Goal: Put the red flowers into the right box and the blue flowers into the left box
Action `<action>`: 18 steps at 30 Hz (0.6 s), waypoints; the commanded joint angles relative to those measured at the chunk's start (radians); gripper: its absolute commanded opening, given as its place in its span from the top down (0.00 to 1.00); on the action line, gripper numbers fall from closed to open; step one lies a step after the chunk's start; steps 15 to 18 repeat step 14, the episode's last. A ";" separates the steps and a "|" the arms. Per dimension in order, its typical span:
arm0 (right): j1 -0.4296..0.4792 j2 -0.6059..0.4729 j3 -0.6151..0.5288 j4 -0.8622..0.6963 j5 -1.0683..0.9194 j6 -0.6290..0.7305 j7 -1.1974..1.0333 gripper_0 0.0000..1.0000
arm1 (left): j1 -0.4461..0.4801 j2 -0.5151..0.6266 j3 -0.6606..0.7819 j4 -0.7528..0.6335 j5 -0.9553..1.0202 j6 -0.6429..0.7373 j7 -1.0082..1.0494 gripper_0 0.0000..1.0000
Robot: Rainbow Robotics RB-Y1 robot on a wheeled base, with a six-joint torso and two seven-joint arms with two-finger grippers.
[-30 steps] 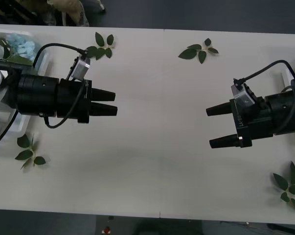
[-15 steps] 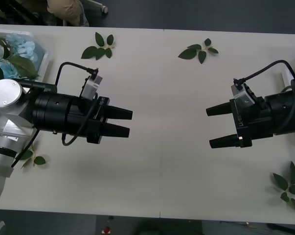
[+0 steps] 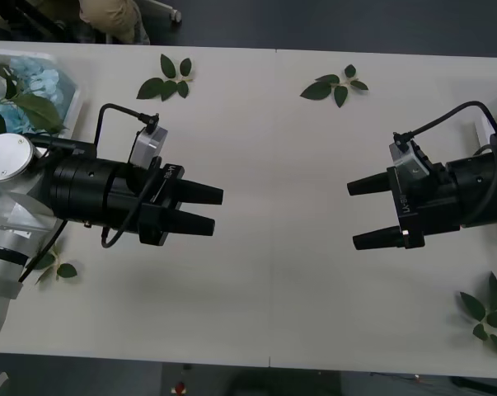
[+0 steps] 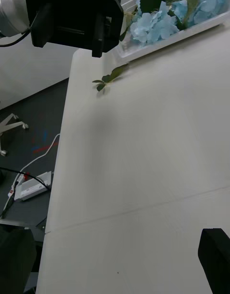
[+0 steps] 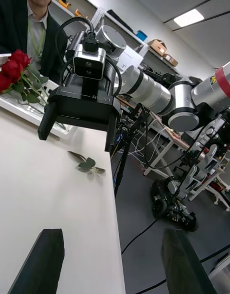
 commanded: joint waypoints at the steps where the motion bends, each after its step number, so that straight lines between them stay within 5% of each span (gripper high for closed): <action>1: -0.028 0.001 -0.008 -0.015 -0.002 -0.002 0.014 0.00 | -0.018 0.007 0.028 -0.004 0.009 -0.017 -0.042 0.42; 18: -0.028 0.001 -0.008 -0.015 -0.002 -0.002 0.014 0.00 | -0.018 0.005 0.028 -0.004 0.009 -0.017 -0.042 0.42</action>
